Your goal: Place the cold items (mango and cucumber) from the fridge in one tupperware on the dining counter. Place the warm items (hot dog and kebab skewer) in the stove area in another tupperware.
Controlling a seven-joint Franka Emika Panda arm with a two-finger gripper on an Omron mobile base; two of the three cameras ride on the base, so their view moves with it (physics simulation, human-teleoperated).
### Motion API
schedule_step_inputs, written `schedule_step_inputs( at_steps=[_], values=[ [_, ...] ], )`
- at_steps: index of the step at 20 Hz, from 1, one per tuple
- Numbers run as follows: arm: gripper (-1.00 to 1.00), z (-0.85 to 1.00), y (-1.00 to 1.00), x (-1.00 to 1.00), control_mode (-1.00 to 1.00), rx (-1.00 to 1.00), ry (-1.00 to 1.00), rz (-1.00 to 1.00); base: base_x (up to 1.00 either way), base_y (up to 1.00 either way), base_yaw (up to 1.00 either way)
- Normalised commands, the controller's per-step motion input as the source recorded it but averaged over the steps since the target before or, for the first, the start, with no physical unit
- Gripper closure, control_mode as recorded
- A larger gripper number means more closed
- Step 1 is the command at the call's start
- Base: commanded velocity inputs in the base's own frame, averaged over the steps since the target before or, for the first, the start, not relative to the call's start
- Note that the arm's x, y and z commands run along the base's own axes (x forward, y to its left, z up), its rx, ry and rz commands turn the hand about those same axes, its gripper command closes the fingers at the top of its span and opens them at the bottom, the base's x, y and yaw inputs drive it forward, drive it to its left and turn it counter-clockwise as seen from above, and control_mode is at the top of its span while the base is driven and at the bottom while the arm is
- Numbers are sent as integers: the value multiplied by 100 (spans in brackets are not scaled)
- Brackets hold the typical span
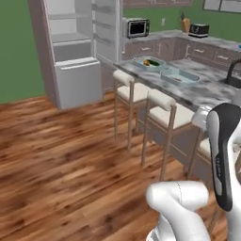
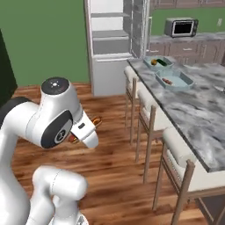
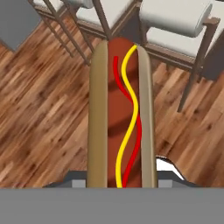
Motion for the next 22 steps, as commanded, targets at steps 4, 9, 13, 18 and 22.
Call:
schedule_step_inputs(
  at_steps=[4, 9, 13, 18, 22],
  values=[
    [100, 0, 0, 0, 100, 0, 0, 0, 74, 100, -79],
    [100, 0, 0, 0, 100, 0, 0, 0, 75, 100, -96],
    [100, 0, 0, 0, 100, 0, 0, 0, 70, 100, -87],
    [100, 0, 0, 0, 100, 0, 0, 0, 56, 100, -46],
    [100, 0, 0, 0, 100, 0, 0, 0, 77, 100, -20]
  ],
)
